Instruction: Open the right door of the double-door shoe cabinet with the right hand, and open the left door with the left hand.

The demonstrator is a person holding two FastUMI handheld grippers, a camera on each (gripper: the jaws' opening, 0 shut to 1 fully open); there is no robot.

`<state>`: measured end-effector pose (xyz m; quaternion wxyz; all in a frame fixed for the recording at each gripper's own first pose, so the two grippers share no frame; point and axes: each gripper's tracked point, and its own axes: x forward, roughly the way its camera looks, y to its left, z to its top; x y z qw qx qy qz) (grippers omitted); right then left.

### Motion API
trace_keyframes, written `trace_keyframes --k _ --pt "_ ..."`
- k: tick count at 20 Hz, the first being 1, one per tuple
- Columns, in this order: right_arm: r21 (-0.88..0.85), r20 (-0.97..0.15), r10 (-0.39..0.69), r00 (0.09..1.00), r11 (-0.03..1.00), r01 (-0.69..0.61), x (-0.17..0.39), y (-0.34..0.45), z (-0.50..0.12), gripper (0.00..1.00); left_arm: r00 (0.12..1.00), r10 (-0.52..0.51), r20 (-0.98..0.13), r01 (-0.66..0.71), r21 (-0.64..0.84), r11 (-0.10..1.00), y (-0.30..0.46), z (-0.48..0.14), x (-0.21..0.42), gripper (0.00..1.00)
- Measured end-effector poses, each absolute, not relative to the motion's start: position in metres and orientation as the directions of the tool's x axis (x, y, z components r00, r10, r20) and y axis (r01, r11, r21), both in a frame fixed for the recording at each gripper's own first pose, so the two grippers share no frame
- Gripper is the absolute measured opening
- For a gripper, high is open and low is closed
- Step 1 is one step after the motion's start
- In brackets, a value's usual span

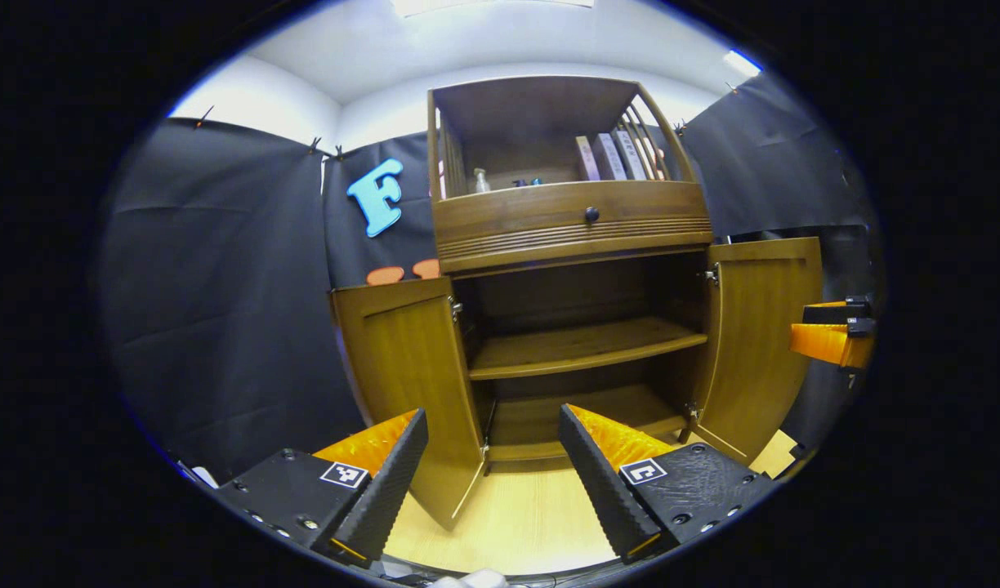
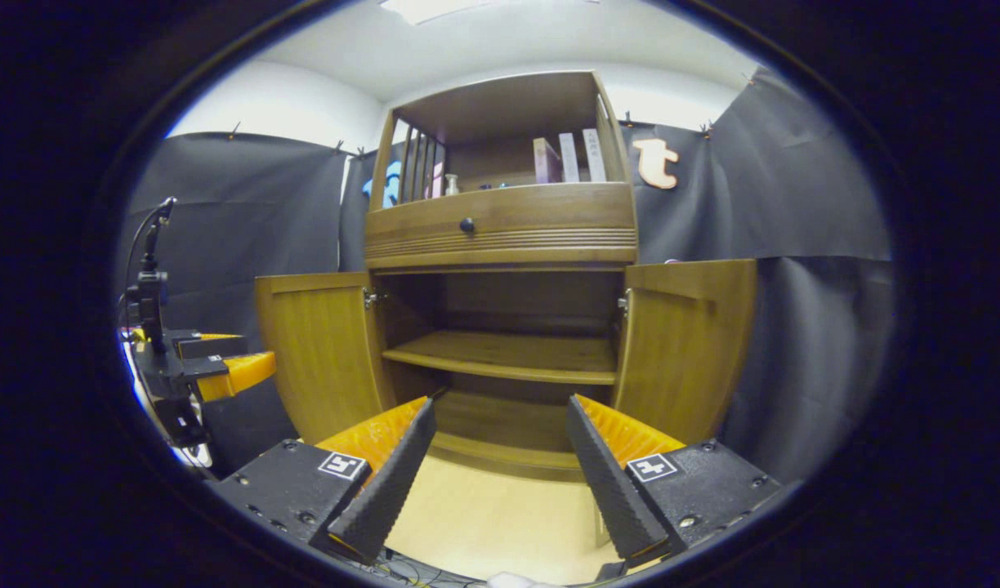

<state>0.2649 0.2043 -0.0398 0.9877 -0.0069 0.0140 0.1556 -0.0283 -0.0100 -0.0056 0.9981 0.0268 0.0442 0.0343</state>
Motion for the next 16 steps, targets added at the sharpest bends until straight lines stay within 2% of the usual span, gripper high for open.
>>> trace_keyframes --k 5,11,12,13,16 --pt "0.020 -0.014 0.246 0.969 0.969 -0.246 0.262 0.178 -0.042 1.00 0.997 0.031 -0.068 -0.026 0.069 0.997 -0.060 -0.005 -0.037 0.96" --pt "0.024 -0.016 0.200 0.980 0.980 -0.200 0.255 0.159 -0.048 1.00 0.992 0.105 -0.074 -0.104 0.018 0.994 -0.050 -0.019 -0.052 0.96" --pt "0.024 -0.018 0.199 0.980 0.980 -0.198 0.256 0.160 -0.048 1.00 0.990 0.118 -0.073 -0.117 0.020 0.993 -0.045 -0.020 -0.054 1.00" --pt "0.024 -0.021 0.199 0.980 0.980 -0.199 0.257 0.162 -0.048 1.00 0.990 0.125 -0.071 -0.123 0.020 0.992 -0.043 -0.019 -0.055 0.96" --pt "0.015 -0.027 0.205 0.978 0.979 -0.204 0.258 0.169 -0.049 1.00 0.990 0.125 -0.066 -0.124 0.012 0.992 -0.039 -0.018 -0.054 0.96"
